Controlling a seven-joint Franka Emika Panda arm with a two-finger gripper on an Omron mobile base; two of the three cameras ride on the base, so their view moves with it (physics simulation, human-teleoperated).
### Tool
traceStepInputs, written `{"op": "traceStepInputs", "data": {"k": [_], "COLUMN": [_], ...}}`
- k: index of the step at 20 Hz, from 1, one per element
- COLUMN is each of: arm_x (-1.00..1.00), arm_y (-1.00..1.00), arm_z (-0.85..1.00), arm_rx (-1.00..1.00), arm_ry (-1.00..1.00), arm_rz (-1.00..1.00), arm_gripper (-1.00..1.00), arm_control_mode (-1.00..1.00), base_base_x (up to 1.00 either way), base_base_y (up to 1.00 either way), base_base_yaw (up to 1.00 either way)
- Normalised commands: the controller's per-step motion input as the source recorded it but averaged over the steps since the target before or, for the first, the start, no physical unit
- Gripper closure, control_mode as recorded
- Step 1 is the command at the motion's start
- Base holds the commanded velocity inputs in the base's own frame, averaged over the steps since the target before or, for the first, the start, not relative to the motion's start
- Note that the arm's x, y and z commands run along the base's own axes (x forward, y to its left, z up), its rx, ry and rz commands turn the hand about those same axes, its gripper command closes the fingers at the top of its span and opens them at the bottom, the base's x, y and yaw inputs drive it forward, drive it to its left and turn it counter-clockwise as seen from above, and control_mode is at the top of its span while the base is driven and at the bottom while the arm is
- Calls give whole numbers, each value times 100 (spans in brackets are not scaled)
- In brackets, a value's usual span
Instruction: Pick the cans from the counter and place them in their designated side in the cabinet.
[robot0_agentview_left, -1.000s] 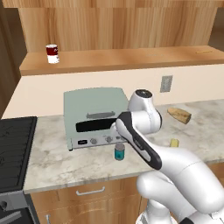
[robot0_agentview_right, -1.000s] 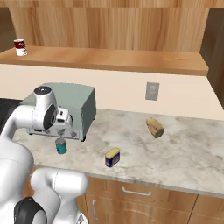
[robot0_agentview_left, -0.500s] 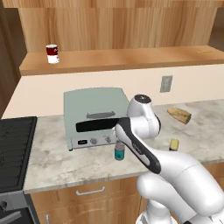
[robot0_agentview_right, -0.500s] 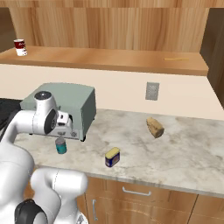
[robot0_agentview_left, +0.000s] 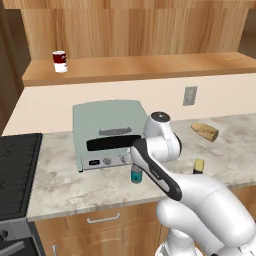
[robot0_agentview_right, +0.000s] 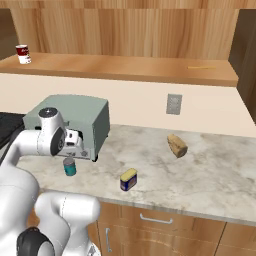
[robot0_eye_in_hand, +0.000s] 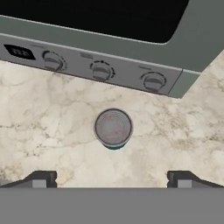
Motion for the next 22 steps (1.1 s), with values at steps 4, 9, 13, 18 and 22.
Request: {"op": "traceStepInputs", "data": {"k": [4, 9, 13, 18, 22], "arm_x": [9, 7, 0, 0, 0], "arm_y": [0, 0, 2, 5, 3], "arm_z": [-5, -6, -13, -18, -16], "arm_rx": [0, 0, 0, 0, 0], "arm_ry": [0, 0, 0, 0, 0], "arm_rz": [0, 0, 0, 0, 0], "arm_gripper": [-100, -100, -100, -100, -100], "arm_control_mode": [-100, -100, -100, -100, -100], "base_base_x": [0, 0, 0, 0, 0], "base_base_y": [0, 0, 0, 0, 0], "base_base_yaw": [0, 0, 0, 0, 0]}}
